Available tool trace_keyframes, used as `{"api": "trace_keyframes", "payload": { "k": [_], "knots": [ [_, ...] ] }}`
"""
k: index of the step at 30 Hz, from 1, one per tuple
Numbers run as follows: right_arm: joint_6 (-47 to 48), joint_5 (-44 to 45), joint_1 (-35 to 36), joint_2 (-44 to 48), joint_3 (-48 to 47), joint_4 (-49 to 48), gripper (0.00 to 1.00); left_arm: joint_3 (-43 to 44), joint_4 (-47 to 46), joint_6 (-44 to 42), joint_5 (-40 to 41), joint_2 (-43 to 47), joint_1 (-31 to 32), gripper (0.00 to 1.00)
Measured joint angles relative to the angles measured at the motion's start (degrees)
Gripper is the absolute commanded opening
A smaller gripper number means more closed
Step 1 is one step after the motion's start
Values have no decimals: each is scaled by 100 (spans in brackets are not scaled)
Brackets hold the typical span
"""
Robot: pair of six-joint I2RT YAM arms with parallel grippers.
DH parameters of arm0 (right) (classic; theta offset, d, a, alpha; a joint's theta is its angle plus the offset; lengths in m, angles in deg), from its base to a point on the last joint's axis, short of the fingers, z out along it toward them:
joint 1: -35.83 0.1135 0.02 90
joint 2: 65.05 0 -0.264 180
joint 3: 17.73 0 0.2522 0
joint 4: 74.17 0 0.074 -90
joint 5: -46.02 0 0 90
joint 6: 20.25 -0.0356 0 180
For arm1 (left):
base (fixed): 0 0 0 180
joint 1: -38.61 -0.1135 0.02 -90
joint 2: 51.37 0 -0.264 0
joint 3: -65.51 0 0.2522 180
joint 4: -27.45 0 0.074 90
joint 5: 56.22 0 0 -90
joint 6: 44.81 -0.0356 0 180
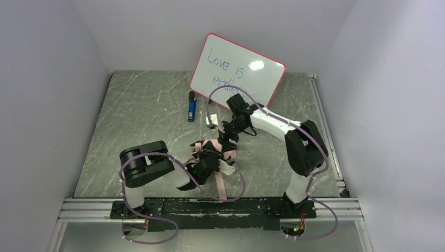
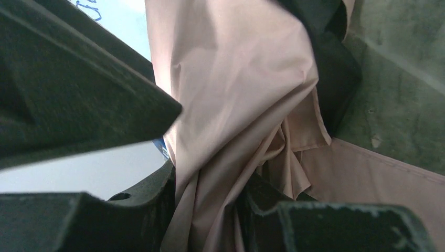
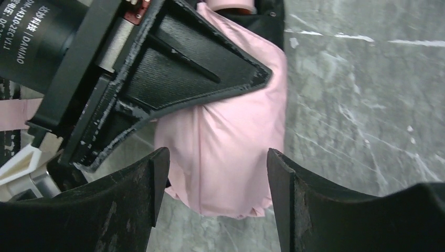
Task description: Put away the umbrella
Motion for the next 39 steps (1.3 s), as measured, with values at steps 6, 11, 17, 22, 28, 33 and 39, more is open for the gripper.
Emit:
{"api": "trace_keyframes", "payload": {
  "k": [6,11,17,22,28,33,39],
  "knots": [
    [98,103,238,-184,-37,61,72,-33,-48,-24,4,-9,35,5],
    [96,282,310,-354,-46,-129,70,-42,-57,-9,-4,-9,61,5],
    [94,407,321,-551,-111,-221,65,-59,-59,2,-17,-9,66,5],
    [42,476,337,-695,-214,-216,53,-66,-68,42,-22,-9,66,5],
    [-76,514,343,-881,-455,-13,25,-74,-66,70,-17,-9,66,17],
    [-195,525,348,-874,-468,0,19,-83,-4,120,-20,52,66,44],
    [-363,542,352,-872,-459,-79,17,-144,448,269,-4,562,127,69]
  ]
}}
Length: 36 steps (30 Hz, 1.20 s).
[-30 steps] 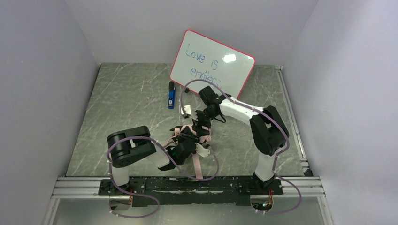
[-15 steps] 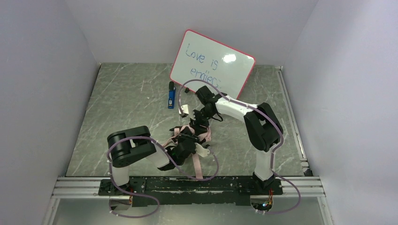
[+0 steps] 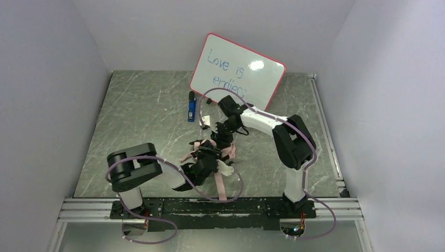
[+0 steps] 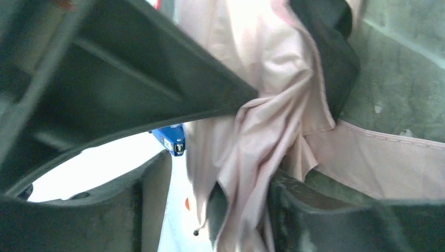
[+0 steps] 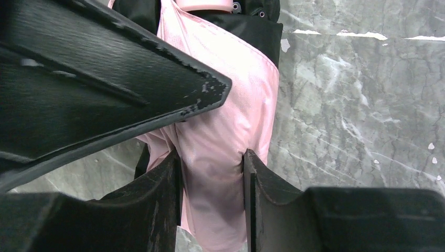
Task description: Put away the umbrella
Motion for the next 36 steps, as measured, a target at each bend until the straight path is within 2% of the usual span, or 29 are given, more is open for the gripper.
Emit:
{"api": "trace_keyframes", "payload": {
  "k": [2,6,11,17,20,27,32,36],
  "knots": [
    [-42,13,0,2,11,-31,17,0,234,74,2,243,39,74],
    [-109,37,0,44,68,-116,17,7,870,448,-15,994,138,77],
    [-136,70,0,79,129,-195,15,9,2011,1364,-153,2245,304,81],
    [-203,146,9,153,240,-343,11,101,3195,2745,-417,4131,433,79],
    [-275,197,20,247,380,-516,9,260,3832,3598,-387,4979,433,84],
    [-468,605,190,758,1156,-1416,7,1091,5580,5713,511,5912,348,85],
    [-579,1239,472,1187,1827,-2203,7,1497,6140,6301,647,6107,-173,85],
    [-619,1792,739,1480,2332,-2822,7,1902,6336,6413,376,5829,-1318,85]
  ]
}}
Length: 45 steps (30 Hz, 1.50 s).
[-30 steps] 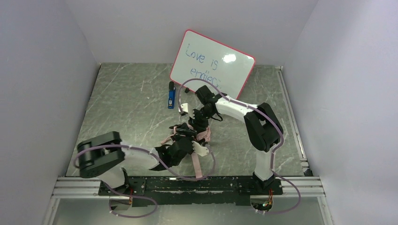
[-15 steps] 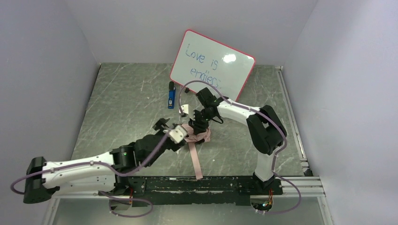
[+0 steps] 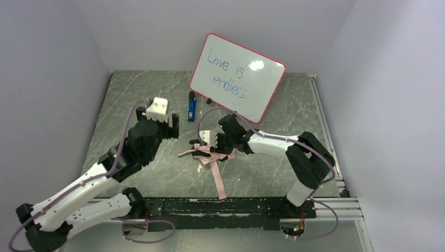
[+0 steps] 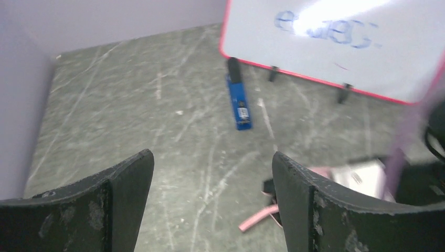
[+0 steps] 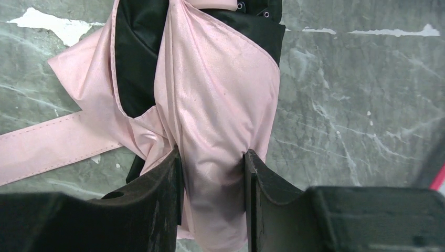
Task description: Put away the umbrella
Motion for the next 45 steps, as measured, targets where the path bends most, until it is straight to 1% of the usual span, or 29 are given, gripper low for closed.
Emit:
{"api": "trace_keyframes", "payload": {
  "k": [3,4,7,9,14,20,24,27,36,40,45],
  "knots": [
    [-2,433,223,195,345,-417,8,385,55,28,-634,-566,-1134,87],
    [2,577,299,262,483,-586,8,492,52,31,-872,-776,-1427,87],
    [2,994,511,435,837,-1023,8,726,76,24,-1578,-1388,-2033,86],
    [2,1294,669,531,1056,-1298,8,876,85,-4,-1996,-1779,-2210,85],
    [52,2044,1091,695,1556,-1945,8,1106,72,-219,-3126,-2586,-2275,83],
    [179,2973,1655,774,2046,-2640,8,1091,68,-658,-4262,-3005,-2275,84],
    [243,3506,1971,719,2190,-2879,8,1091,116,-1099,-5123,-3355,-2275,83],
    [278,3891,2197,627,2245,-3027,8,1091,188,-1381,-5652,-3696,-2275,81],
    [304,4957,2771,234,2365,-3569,7,1084,433,-2100,-6579,-4194,-2173,81],
    [304,5115,2870,179,2393,-3657,7,1084,601,-2404,-7049,-4465,-2063,81],
    [306,5141,2905,181,2457,-3718,7,1073,874,-2723,-7230,-4734,-1939,81]
  ]
}}
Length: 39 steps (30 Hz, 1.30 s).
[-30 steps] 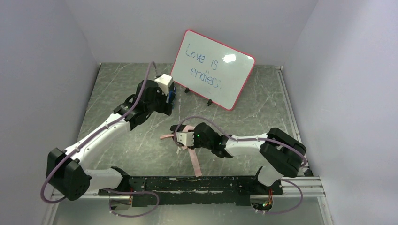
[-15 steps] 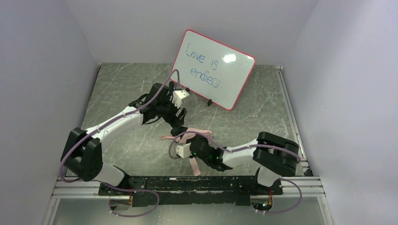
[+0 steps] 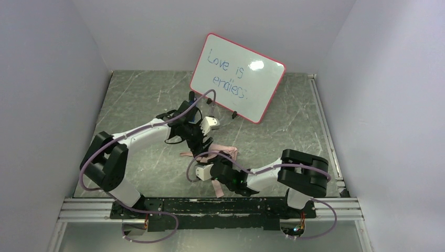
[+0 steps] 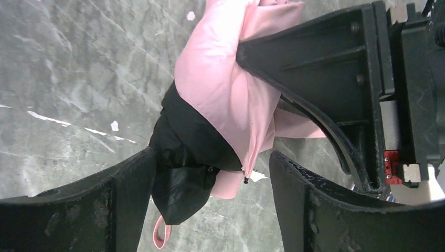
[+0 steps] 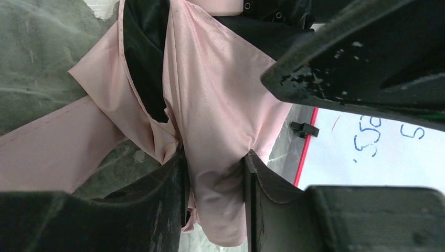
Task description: Put away the umbrella
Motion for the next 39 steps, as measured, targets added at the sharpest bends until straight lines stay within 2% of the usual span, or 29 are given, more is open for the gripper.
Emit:
{"api": "trace_keyframes", "payload": {
  "k": [10,18,21,24,26,28,33,39],
  "knots": [
    [-17,-22,33,61,68,-20,7,2,96,-472,-168,-562,153,79],
    [-39,-20,39,74,68,-20,7,179,120,-708,98,-1084,323,54],
    [-83,-17,52,109,76,4,8,243,223,-691,330,-1075,450,38],
    [-149,-20,68,199,127,46,11,295,278,-743,570,-1032,581,18],
    [-168,-15,68,238,133,70,14,308,319,-850,654,-988,654,9],
    [-197,-37,85,293,162,109,23,308,380,-850,715,-975,717,6],
    [-350,-127,107,492,219,188,45,306,391,-855,850,-951,769,5],
    [-809,-431,164,1233,372,831,55,236,313,-846,946,-890,800,5]
  ]
}}
